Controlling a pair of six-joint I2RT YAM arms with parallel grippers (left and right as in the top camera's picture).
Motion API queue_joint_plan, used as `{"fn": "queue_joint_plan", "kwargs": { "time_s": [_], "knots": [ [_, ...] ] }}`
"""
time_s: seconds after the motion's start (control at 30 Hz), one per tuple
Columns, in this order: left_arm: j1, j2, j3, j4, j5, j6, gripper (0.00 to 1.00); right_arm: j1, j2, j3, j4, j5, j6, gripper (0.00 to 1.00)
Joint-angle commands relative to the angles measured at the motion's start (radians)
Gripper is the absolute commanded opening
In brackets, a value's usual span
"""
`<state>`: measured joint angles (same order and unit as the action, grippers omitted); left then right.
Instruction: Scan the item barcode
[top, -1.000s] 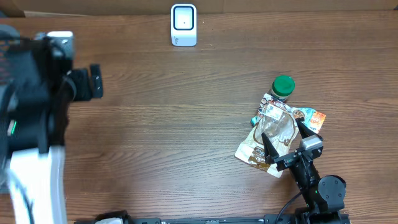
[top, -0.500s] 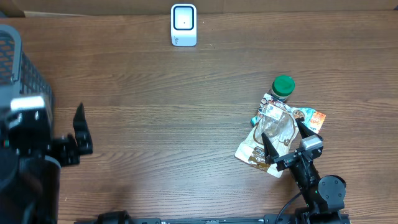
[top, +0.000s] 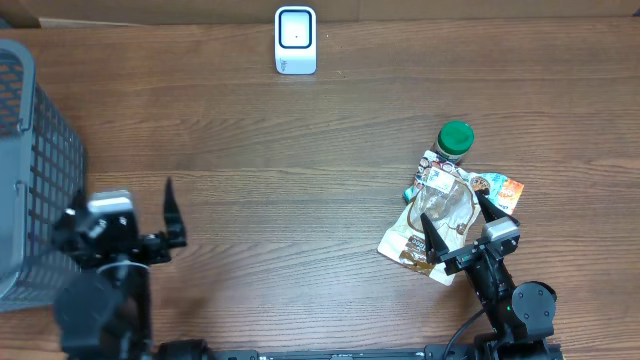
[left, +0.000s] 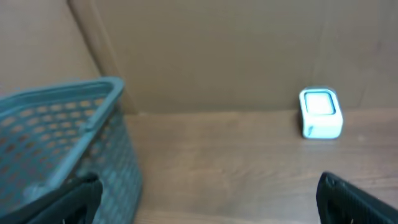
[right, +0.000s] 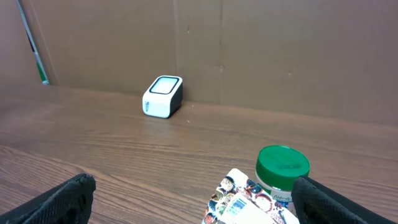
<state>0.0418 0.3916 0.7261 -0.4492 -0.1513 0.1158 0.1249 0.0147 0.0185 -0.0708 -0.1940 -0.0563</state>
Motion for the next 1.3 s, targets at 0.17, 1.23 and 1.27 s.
{"fn": "queue_joint_plan", "kwargs": {
  "time_s": [0.17, 1.23, 1.27],
  "knots": [
    [-0.041, -0.285, -0.413, 0.286, 0.027, 0.018, 1.0, 0.004, -0.012, -0.011, 0.006, 0.008, 0.003, 1.0],
    [-0.04, -0.387, -0.721, 0.373, 0.134, -0.008, 1.0, 0.004, -0.012, -0.011, 0.006, 0.008, 0.003, 1.0],
    [-0.04, -0.387, -0.721, 0.372, 0.134, -0.008, 1.0, 0.004, -0.012, -0.011, 0.006, 0.008, 0.003, 1.0]
  ]
}}
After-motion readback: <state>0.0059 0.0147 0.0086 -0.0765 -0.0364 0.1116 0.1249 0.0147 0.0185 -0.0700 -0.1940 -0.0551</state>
